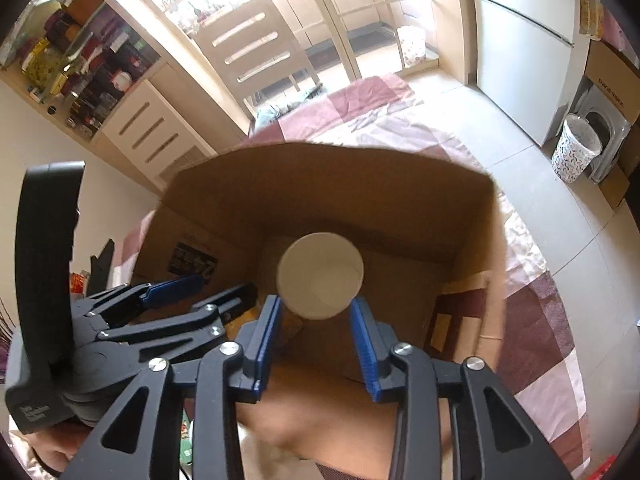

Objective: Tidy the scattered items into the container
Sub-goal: 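Release the yellow box into the cardboard box while the right tool drops the cup in, then withdraw both open tools from the cardboard box back over the table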

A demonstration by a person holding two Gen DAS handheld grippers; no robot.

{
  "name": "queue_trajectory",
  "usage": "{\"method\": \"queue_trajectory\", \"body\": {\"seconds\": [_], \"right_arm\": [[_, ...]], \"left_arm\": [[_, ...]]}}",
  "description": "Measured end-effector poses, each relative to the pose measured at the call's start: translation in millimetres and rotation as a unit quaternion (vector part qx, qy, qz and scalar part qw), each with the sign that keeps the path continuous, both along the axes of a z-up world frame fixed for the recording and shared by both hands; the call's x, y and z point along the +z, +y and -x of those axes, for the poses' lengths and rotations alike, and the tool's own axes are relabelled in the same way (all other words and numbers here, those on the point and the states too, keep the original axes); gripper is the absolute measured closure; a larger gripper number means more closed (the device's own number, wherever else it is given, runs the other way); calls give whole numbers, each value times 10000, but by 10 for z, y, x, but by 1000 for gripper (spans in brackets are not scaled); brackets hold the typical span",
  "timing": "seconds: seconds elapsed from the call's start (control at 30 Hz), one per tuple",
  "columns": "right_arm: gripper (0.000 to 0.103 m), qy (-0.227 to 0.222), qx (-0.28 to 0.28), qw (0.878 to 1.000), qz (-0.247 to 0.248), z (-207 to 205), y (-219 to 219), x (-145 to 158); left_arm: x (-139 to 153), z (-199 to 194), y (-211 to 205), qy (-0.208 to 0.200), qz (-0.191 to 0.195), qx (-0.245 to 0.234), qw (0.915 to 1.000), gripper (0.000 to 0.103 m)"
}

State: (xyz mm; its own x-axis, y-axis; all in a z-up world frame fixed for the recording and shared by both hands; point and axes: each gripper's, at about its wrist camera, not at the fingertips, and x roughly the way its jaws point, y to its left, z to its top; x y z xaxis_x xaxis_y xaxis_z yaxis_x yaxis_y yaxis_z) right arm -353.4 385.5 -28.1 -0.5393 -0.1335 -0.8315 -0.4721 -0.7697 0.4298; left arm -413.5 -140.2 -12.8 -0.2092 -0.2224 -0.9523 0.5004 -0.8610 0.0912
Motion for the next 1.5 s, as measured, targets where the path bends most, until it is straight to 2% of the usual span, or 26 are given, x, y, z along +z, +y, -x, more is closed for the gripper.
{"method": "queue_trajectory", "body": {"seconds": [0.07,0.2,0.37,0.83,1.27,1.3,1.43,1.5], "right_arm": [[62,67,-45,10000,-51,-76,-7,102],[62,168,-117,9997,-114,-242,-26,283],[62,218,-86,9996,-175,-361,-135,399],[62,283,205,9987,-365,-713,-516,567],[62,229,599,9964,-553,-975,-1006,651],[61,224,621,9962,-560,-997,-1045,655],[46,205,714,9947,-706,-1102,-1221,637],[45,191,820,9923,-910,-1150,-1331,621]], "left_arm": [[114,-48,48,78,147,22,9999,31],[339,-179,123,249,228,99,9994,31],[502,-380,227,267,388,83,9989,31],[589,-871,598,254,436,111,9987,31],[651,-1555,764,299,442,502,9973,31],[659,-1621,772,305,443,546,9971,31],[706,-1915,798,338,510,738,9954,31],[729,-2093,792,353,535,885,9940,31]]}}
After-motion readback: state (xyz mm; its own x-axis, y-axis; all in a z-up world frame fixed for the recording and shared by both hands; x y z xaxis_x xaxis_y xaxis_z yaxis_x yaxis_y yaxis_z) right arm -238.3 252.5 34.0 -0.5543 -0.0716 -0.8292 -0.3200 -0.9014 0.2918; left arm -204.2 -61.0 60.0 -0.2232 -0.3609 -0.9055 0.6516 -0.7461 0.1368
